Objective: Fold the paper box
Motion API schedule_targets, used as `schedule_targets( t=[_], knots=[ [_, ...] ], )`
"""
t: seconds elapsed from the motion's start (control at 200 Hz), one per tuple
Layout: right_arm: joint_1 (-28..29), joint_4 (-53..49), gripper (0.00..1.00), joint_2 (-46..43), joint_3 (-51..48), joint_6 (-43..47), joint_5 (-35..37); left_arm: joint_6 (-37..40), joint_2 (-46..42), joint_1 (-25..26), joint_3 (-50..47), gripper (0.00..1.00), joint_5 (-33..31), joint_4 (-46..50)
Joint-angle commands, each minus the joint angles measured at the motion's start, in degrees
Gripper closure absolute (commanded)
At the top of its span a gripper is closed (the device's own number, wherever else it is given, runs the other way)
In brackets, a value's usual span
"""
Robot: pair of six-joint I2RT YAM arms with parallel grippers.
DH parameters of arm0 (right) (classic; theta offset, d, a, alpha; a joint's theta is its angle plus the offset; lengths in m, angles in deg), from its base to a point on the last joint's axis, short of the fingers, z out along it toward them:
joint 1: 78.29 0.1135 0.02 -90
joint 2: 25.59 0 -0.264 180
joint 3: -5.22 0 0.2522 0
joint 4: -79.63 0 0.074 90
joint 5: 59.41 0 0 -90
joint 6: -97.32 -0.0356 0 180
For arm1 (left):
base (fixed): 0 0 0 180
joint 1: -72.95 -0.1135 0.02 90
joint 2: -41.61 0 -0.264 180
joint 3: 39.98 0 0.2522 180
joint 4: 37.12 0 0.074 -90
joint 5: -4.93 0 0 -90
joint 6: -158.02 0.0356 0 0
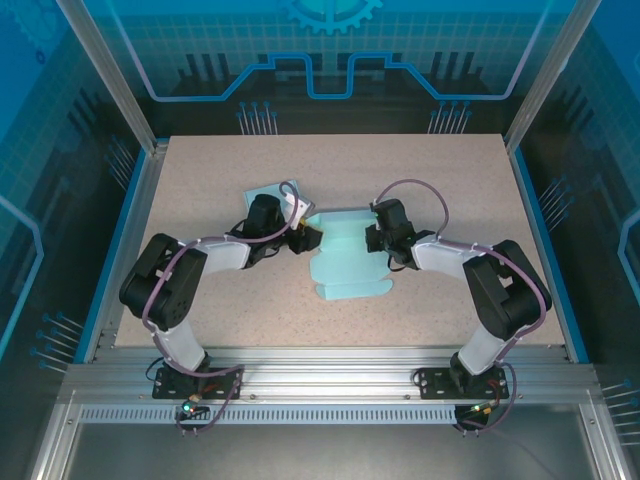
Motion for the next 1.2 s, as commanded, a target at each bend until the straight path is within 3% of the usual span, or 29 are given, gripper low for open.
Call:
schedule_targets(
  t=[0.0,0.225,0.46,0.86,1.046,1.196],
  knots=[
    [1.0,-3.0,0.93,2.0,1.5,0.6,-3.4,-1.6,-1.1,0.5,-0.1,0.39,7.1,-4.0],
    [1.0,-3.0,0.93,2.5,2.6,0.5,-3.4,-8.3,-1.6,0.3,-1.6,0.39,12.8,-9.3],
    [1.1,-3.1,0.93,2.4,2.6,0.1,-3.2,-15.4,-1.5,0.3,-3.7,0.39,13.6,-16.1],
    [1.0,-2.9,0.93,2.0,2.2,0.1,-3.1,-17.9,-14.8,-5.3,-9.7,0.23,-4.3,-6.8],
    [1.0,-2.7,0.93,1.8,2.0,0.5,-3.3,-17.2,-19.4,-7.4,-8.9,0.24,-13.3,1.8],
    [1.1,-2.4,0.93,1.6,1.8,0.7,-3.4,-16.2,-18.6,-8.5,-6.0,0.35,-19.7,9.9]
  ],
)
